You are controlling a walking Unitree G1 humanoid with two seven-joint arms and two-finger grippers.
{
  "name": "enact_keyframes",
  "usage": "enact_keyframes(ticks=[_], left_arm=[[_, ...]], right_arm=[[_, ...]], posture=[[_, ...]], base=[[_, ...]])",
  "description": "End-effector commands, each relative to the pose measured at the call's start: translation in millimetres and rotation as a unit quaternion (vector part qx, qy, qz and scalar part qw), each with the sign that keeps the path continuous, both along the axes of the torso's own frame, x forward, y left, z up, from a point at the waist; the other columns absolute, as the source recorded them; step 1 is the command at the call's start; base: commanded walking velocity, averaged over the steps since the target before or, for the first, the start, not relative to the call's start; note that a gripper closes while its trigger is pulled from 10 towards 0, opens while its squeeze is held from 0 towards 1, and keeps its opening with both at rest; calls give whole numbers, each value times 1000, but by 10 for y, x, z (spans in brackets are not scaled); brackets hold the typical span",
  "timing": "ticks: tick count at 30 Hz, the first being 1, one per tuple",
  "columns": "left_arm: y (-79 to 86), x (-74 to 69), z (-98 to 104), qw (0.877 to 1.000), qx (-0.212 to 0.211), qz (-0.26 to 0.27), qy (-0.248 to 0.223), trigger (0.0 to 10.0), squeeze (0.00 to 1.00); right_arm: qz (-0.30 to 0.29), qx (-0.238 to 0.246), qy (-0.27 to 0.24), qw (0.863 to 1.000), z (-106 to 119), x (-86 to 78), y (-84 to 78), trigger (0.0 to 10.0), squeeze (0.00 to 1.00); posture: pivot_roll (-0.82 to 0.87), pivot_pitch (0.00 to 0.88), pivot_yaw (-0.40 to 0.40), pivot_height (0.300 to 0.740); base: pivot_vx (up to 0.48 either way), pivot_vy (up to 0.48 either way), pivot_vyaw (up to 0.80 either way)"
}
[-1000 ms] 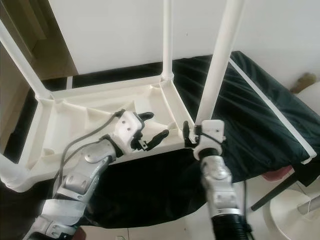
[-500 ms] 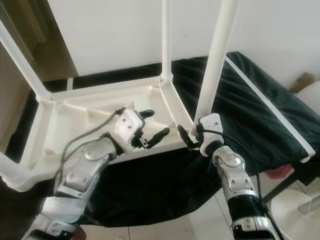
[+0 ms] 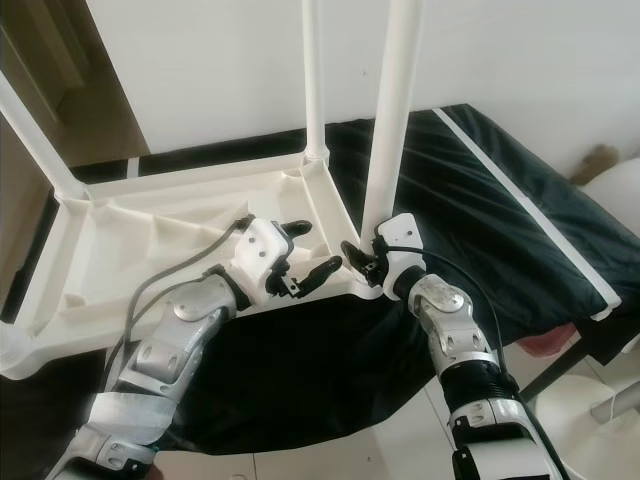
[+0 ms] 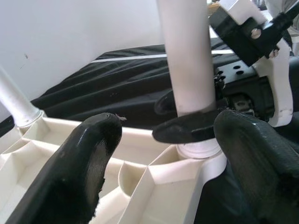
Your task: Building children table
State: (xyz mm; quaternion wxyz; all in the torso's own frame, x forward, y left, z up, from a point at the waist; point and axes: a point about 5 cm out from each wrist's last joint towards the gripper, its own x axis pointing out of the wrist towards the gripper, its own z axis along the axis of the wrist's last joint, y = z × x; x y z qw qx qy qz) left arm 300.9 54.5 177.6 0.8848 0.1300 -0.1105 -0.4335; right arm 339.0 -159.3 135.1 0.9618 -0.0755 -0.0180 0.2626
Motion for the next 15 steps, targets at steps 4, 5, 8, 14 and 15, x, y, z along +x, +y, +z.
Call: enact_keyframes(ticks=[4,5,8,14,15], left_arm=[[12,6,5,1000,-2,11,-4,10000,0],[12,6,5,1000,-2,11,-4,10000,0],[-2,11,4,1000,-1,5,-3,10000,0],[-15,8,-6,1000,1,0,-1,10000,0],[-19,7,-7,1000,0,-1,-1,10000,0]], right_arm=[[-27,2,17,1000,-109,-60,-73,3765,0],[-27,2,17,1000,-109,-60,-73,3765,0],[-77,6,23,997,-140,-63,-84,10000,0],[-192,24,24,981,-174,-72,-90,10000,0],[-212,28,27,977,-183,-78,-79,10000,0]], posture=[[-27,0,36,740],[-27,0,36,740],[-37,0,46,740],[-45,0,54,740],[-47,0,55,740]], base=[[0,0,0],[0,0,0],[0,0,0],[0,0,0],[0,0,0]])
